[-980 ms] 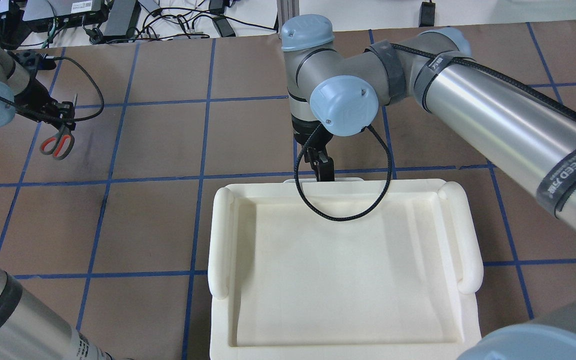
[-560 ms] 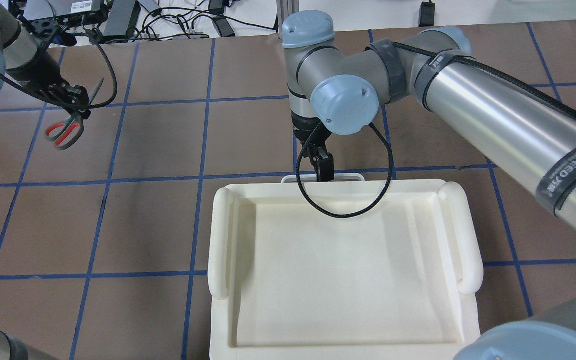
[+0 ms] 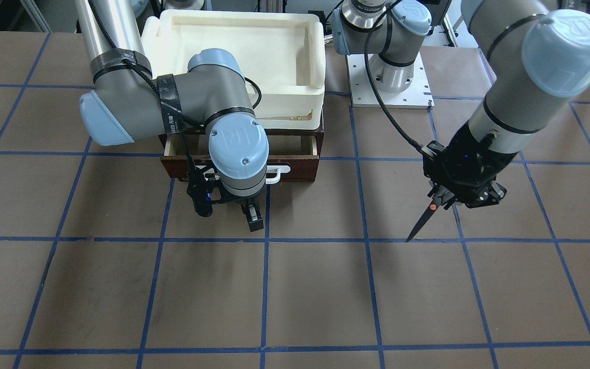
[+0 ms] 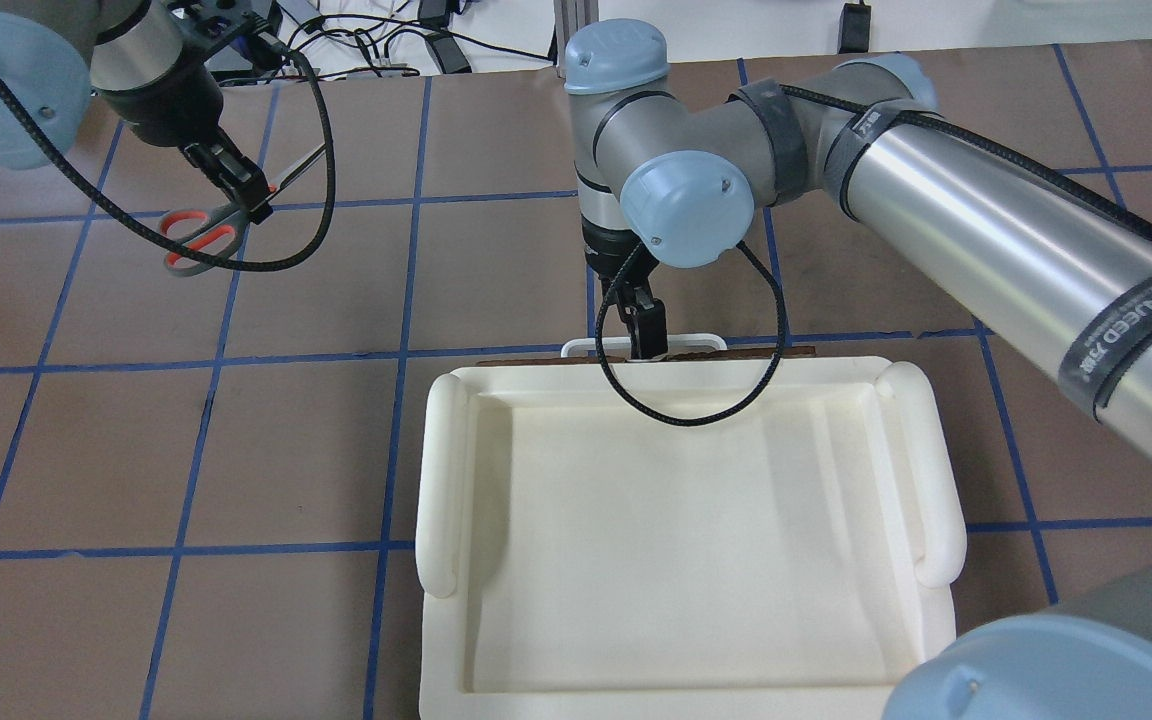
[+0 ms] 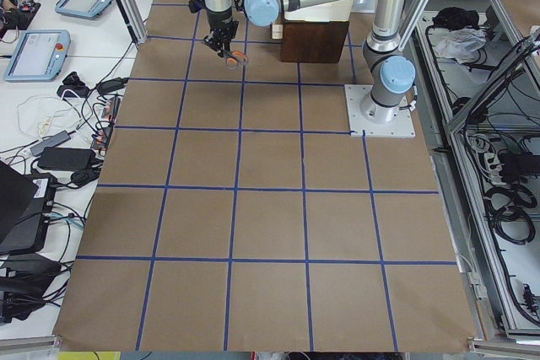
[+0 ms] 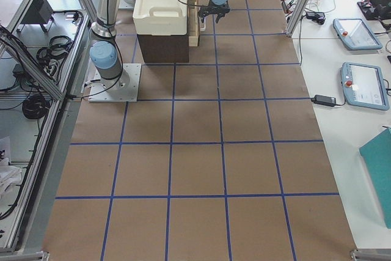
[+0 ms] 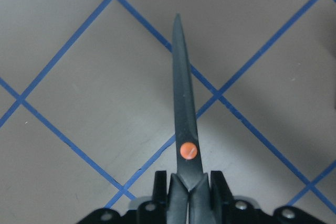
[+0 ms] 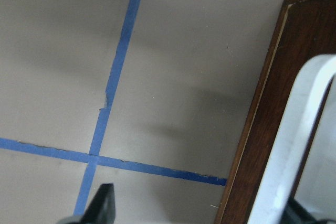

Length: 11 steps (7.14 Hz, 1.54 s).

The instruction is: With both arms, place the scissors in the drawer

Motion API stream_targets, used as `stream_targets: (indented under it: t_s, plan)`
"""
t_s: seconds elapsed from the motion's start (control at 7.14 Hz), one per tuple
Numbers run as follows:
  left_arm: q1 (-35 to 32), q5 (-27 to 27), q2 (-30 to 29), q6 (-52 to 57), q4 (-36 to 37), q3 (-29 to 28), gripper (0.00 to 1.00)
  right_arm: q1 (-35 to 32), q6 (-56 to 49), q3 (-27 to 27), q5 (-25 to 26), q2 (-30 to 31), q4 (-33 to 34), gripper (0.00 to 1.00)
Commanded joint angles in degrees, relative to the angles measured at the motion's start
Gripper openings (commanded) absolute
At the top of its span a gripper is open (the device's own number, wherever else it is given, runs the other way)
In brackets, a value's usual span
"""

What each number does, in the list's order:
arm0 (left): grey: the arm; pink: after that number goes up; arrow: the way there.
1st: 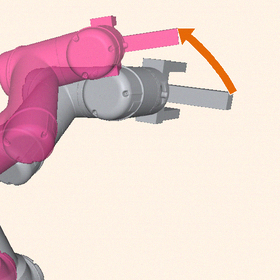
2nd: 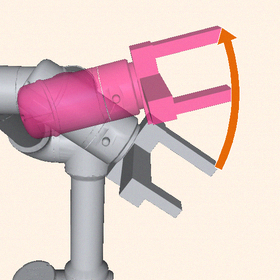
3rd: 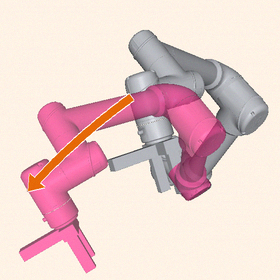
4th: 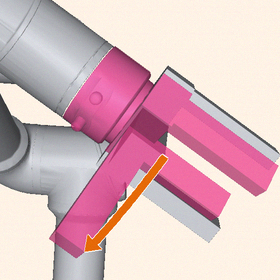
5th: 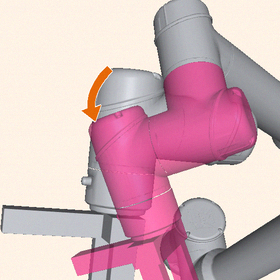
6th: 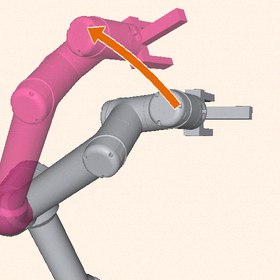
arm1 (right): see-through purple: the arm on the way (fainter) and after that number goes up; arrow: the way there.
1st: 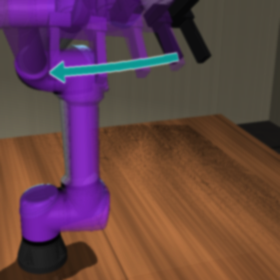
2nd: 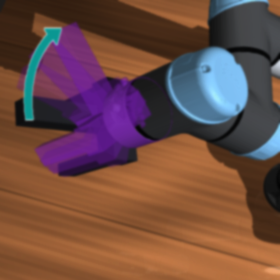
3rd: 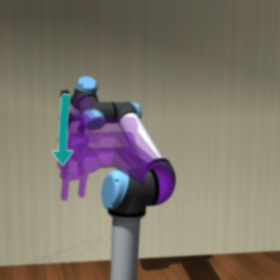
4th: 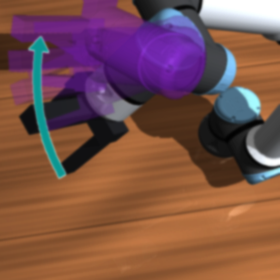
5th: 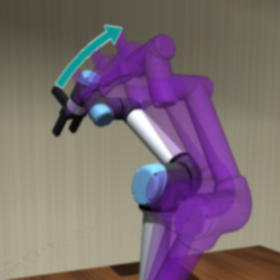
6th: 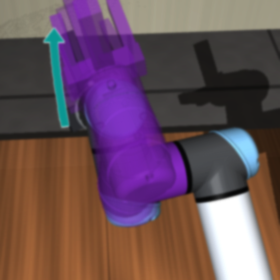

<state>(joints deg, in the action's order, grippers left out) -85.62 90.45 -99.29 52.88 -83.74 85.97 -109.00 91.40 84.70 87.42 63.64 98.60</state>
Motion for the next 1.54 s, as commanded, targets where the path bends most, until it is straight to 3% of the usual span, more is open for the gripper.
stream_targets:
  t_s: [0.0,0.28,0.42,1.4]
  plan:
    - [-1.7,-3.7,4.0,3.2,-3.9,-0.9,0.08,0.0,-0.2,-2.1,0.0,-1.1,0.2,1.0]
    - [-4.0,-0.4,6.5,10.5,-13.1,-2.6,0.08,0.3,-2.0,-3.2,0.3,-2.3,0.2,1.0]
    - [-7.0,4.9,7.2,11.0,-13.5,-2.6,0.05,0.6,-2.4,-4.0,1.1,-3.0,0.3,1.0]
    - [-8.2,5.1,6.3,20.1,-10.0,-1.6,0.01,1.4,-5.6,-7.9,1.7,-5.5,1.1,1.0]
